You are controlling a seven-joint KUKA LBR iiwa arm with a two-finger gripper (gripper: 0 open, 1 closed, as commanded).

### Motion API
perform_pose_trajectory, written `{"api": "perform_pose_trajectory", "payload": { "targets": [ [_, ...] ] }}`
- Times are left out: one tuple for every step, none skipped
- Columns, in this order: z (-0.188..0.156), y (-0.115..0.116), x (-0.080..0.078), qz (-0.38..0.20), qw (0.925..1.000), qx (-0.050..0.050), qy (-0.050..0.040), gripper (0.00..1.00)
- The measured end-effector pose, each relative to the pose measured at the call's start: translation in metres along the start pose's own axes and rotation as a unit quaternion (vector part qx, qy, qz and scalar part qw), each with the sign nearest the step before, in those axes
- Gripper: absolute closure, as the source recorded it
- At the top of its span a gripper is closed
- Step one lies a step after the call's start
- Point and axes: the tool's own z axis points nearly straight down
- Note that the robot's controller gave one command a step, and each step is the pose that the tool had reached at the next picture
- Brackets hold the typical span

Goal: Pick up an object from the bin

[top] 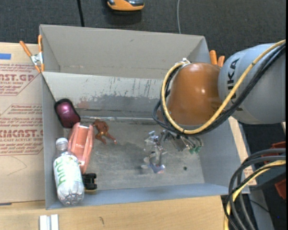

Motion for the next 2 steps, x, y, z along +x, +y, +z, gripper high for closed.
{"api": "perform_pose_trajectory", "payload": {
  "targets": [
    [-0.033,-0.011,0.005,-0.029,0.9996,0.002,-0.0056,1.0],
    [-0.05,-0.027,-0.031,-0.038,0.9993,0.001,-0.0021,1.0]
  ]
}}
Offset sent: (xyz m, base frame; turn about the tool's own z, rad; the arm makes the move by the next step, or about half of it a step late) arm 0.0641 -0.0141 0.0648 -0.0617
